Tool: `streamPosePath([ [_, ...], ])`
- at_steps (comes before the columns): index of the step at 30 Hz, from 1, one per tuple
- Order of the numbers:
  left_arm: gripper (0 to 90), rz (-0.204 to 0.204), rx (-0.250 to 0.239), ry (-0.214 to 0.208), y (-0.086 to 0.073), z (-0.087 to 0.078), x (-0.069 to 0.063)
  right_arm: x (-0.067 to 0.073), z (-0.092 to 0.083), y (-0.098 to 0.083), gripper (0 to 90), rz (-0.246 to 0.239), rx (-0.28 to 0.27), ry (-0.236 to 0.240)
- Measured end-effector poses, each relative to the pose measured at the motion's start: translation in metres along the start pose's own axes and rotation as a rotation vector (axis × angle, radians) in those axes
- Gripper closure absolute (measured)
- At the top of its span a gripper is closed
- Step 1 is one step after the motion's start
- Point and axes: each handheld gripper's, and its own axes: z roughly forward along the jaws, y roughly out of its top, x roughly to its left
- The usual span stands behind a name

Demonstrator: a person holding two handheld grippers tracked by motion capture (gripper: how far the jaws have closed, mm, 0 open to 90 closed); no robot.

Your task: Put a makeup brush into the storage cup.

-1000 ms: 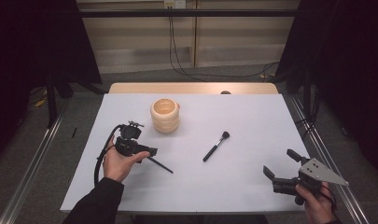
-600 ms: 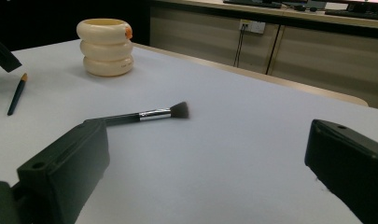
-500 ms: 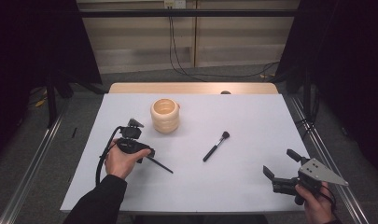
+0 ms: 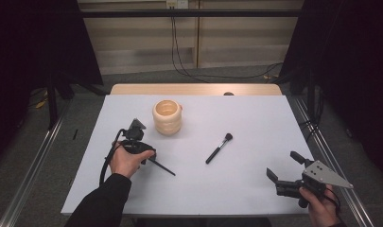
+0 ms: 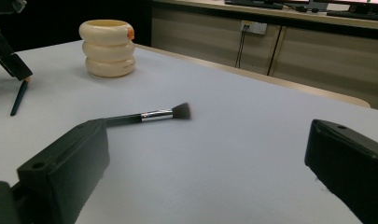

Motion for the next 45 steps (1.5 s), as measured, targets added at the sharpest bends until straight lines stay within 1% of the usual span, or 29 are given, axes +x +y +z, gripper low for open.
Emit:
streamPosePath([
  [3,38.7,0.001,0.001,0.012,0.001,0.002,-0.002,0.0,0.0,0.0,0.0,0.002,0.001,-0.007],
  [5,39.0,0.0,0.011,0.016,0.002,0.005,-0.002,0.0,0.0,0.0,0.0,0.001,0.001,0.002],
  [6,39.0,-0.013,0.015,0.013,0.002,0.005,-0.003,0.0,0.0,0.0,0.0,0.001,0.001,0.002],
  [8,40.3,-0.003,0.006,0.029,0.004,0.005,-0.003,0.0,0.0,0.0,0.0,0.007,0.004,0.002],
  [9,40.6,-0.018,0.004,0.025,0.004,0.006,-0.003,0.0,0.0,0.0,0.0,0.006,0.003,0.002],
  [12,40.4,-0.019,0.013,0.023,0.007,0.006,-0.002,0.001,0.0,0.0,0.0,0.004,0.005,0.002],
  [13,40.4,-0.031,0.006,0.023,0.007,0.007,-0.002,0.001,0.0,0.0,0.0,0.003,0.005,0.007],
  [14,40.4,-0.031,0.006,0.023,0.007,0.007,-0.002,0.001,0.0,0.0,0.0,0.003,0.005,0.007],
  [15,40.4,-0.031,0.019,0.03,0.011,0.007,-0.004,0.001,0.0,0.0,0.0,0.003,0.005,0.006],
  [16,40.4,-0.031,0.019,0.03,0.011,0.007,-0.004,0.001,0.0,0.0,0.0,0.003,0.005,0.006],
  [17,40.4,-0.019,0.013,0.059,0.012,0.009,-0.006,0.001,0.0,0.0,0.0,0.01,0.01,0.005],
  [18,38.7,-0.012,0.041,0.059,0.016,0.01,-0.01,0.001,0.0,0.0,0.0,0.004,0.009,0.011],
  [19,37.2,-0.012,0.041,0.059,0.016,0.01,-0.01,0.001,0.0,0.0,0.0,0.004,0.009,0.011],
  [20,37.7,-0.008,0.036,0.068,0.02,0.012,-0.012,0.001,0.0,0.0,0.0,0.002,0.008,0.014],
  [21,37.9,-0.008,0.036,0.068,0.02,0.012,-0.012,0.001,0.0,0.0,0.0,0.002,0.008,0.014],
  [22,37.9,0.004,0.056,0.077,0.023,0.013,-0.012,0.001,0.0,0.0,0.0,0.001,0.01,0.012],
  [23,37.9,-0.01,0.048,0.085,0.024,0.015,-0.014,0.001,0.0,0.0,0.0,0.003,0.011,0.013],
  [24,38.5,0.02,0.057,0.108,0.023,0.015,-0.017,0.001,0.0,0.0,0.0,0.003,0.005,0.014],
  [25,41.4,0.02,0.057,0.108,0.023,0.015,-0.017,0.001,0.0,0.0,0.0,0.003,0.005,0.014],
  [26,44.2,0.038,0.047,0.127,0.022,0.015,-0.017,0.001,0.0,0.0,0.0,0.004,0.009,0.011],
  [27,45.6,0.047,0.048,0.135,0.022,0.014,-0.016,0.001,0.0,0.0,0.0,0.007,0.011,0.011],
  [31,51.7,0.041,0.048,0.134,0.022,0.013,-0.014,0.001,0.0,0.0,0.0,0.005,0.012,0.02],
  [32,56.4,0.045,0.046,0.134,0.021,0.012,-0.012,0.002,0.0,0.0,0.0,0.003,0.008,0.017],
  [35,62.7,0.061,0.04,0.142,0.021,0.012,-0.011,0.001,0.0,0.0,0.0,0.006,0.012,0.017],
  [37,64.4,0.061,0.037,0.142,0.021,0.011,-0.009,0.001,0.0,0.0,0.0,0.005,0.01,0.015],
  [39,62.6,0.055,0.039,0.132,0.021,0.011,-0.008,0.001,0.0,0.0,0.0,0.005,0.01,0.016],
  [40,61.5,0.055,0.039,0.121,0.021,0.011,-0.007,0.001,0.0,0.0,0.0,0.007,0.01,0.012],
  [41,61.5,0.041,0.038,0.105,0.021,0.01,-0.006,0.001,0.001,0.0,0.0,0.006,0.011,0.013],
  [45,61.8,0.052,0.043,0.112,0.018,0.009,-0.007,0.001,0.0,0.0,0.0,0.009,0.014,0.013],
])
